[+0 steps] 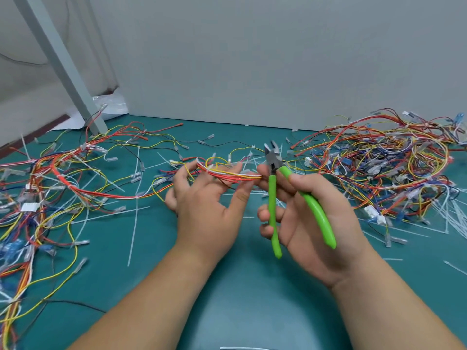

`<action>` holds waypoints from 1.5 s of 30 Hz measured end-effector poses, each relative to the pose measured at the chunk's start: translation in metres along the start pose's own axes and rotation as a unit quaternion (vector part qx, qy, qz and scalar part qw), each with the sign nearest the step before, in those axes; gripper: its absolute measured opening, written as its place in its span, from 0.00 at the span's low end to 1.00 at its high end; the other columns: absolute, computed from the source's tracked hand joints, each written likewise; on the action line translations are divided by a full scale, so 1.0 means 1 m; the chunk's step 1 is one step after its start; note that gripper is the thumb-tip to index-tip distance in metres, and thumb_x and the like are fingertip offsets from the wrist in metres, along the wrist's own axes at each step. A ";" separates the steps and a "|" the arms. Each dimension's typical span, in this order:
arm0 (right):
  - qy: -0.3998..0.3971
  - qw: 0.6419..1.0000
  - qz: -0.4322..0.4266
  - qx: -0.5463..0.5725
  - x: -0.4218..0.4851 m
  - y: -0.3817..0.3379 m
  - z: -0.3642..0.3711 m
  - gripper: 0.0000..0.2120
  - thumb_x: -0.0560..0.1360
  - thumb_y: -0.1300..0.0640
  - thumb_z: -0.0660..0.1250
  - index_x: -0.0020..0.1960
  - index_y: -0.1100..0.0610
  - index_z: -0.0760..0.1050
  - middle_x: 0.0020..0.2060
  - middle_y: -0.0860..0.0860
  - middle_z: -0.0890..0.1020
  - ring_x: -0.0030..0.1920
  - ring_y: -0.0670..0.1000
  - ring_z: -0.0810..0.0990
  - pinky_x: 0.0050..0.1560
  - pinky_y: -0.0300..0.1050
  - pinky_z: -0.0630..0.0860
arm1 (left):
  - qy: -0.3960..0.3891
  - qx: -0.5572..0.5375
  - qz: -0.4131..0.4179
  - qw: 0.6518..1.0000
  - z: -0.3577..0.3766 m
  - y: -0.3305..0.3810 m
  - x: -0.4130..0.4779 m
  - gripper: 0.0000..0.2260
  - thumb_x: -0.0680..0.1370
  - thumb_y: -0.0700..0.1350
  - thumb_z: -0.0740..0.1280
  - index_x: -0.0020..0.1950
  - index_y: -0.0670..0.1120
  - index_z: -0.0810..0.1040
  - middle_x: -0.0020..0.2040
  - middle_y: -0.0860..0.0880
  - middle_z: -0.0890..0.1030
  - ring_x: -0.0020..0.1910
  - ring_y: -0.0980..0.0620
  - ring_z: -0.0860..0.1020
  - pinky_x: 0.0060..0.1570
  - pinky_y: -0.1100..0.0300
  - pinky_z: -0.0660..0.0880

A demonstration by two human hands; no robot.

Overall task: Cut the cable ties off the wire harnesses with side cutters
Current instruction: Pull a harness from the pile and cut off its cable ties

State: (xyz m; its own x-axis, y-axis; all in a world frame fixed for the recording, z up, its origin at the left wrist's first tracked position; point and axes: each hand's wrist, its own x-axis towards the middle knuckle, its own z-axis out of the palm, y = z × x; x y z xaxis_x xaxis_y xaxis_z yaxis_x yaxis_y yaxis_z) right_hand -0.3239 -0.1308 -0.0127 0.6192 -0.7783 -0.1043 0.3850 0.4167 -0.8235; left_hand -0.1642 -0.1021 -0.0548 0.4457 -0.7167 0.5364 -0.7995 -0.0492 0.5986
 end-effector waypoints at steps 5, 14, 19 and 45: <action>-0.015 1.000 0.000 -0.016 0.000 0.005 0.003 0.23 0.72 0.50 0.65 0.65 0.57 0.80 0.54 0.52 0.83 0.39 0.53 0.79 0.38 0.47 0.72 | -0.023 -0.149 0.050 0.987 -0.003 0.000 -0.002 0.16 0.76 0.61 0.65 0.64 0.67 0.75 0.65 0.60 0.78 0.74 0.41 0.65 0.74 0.39 0.58; 0.013 0.992 -0.018 -0.126 0.000 0.010 0.004 0.24 0.63 0.43 0.71 0.57 0.47 0.85 0.60 0.50 0.85 0.45 0.54 0.86 0.44 0.49 0.78 | 0.072 -0.240 0.018 0.968 0.001 -0.003 0.004 0.02 0.77 0.54 0.70 0.47 0.62 0.82 0.49 0.57 0.83 0.61 0.48 0.76 0.66 0.40 0.68; 0.047 0.974 -0.124 -0.184 0.001 0.011 0.005 0.23 0.62 0.43 0.70 0.57 0.41 0.85 0.45 0.50 0.83 0.42 0.52 0.85 0.40 0.45 0.79 | 0.093 -0.358 -0.087 0.925 0.007 -0.011 0.009 0.04 0.76 0.57 0.72 0.45 0.60 0.86 0.51 0.50 0.85 0.59 0.44 0.81 0.64 0.41 0.73; 0.136 0.757 -0.231 -0.596 0.004 0.034 0.000 0.23 0.65 0.42 0.74 0.59 0.43 0.79 0.45 0.39 0.79 0.42 0.41 0.79 0.45 0.24 0.69 | 0.133 -0.450 -0.138 0.872 0.007 -0.011 0.012 0.08 0.76 0.51 0.73 0.51 0.50 0.86 0.54 0.48 0.86 0.59 0.51 0.83 0.60 0.60 0.75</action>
State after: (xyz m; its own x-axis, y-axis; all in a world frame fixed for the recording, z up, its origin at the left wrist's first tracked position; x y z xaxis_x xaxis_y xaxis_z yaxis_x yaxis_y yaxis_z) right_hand -0.3079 -0.1196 -0.0414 0.3803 -0.8474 0.3705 -0.4736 -0.5226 -0.7090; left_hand -0.1529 -0.1153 -0.0590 0.7444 -0.5713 0.3457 -0.0612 0.4571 0.8873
